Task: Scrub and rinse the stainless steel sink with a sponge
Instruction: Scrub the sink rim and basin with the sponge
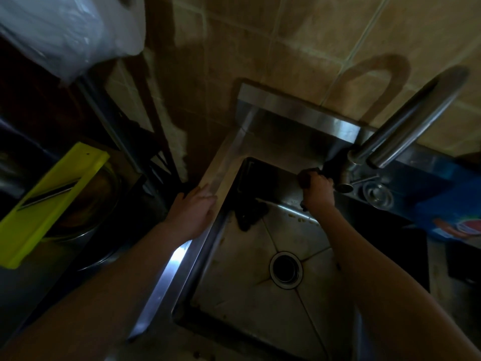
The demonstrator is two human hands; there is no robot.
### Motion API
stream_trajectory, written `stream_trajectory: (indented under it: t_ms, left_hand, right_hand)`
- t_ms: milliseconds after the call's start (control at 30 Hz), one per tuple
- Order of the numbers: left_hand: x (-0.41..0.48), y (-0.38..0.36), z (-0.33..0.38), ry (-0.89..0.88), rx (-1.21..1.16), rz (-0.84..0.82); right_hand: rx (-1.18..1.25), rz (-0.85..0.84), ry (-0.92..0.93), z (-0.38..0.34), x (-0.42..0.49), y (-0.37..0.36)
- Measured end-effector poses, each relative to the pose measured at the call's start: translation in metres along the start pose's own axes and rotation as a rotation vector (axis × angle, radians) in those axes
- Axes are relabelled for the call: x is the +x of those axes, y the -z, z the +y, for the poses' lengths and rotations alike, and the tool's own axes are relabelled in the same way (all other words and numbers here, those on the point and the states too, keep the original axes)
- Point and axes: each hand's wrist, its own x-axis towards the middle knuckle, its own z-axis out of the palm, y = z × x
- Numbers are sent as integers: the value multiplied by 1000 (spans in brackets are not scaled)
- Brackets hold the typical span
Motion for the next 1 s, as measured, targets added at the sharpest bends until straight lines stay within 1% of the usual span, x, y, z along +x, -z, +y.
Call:
stream_trajectory:
  t_ms: [100,233,333,500,667,800,867,1000]
  left_hand:
    - [-17,1,-5,-6,2,-14]
    - [-38,5,-7,3,-33,-29]
    - [-55,6,-10,9,-74,-20]
    - [-92,10,-15,77,-94,-5]
    - [-126,13,-17,79,-129,-13]
    - [-153,12,-19,36,-201,-1]
    - [-164,10,-24,22,-200,-14]
    - [-182,5,-37,24,-203,-51]
  right_hand:
    - [54,-30,35,0,-10,2]
    - [229,-136,-12,-8,-40,1]
    - [299,-141,15,-16,-71,-5]
    - [419,-129,80,-35,-122,-12]
    - [412,-101,131,-55,-174,-12]
    - [418,-92,114,-67,-213,-15]
    - [419,-72,116,-75,-233,-17]
    - [449,-89,111,-92,-269,-21]
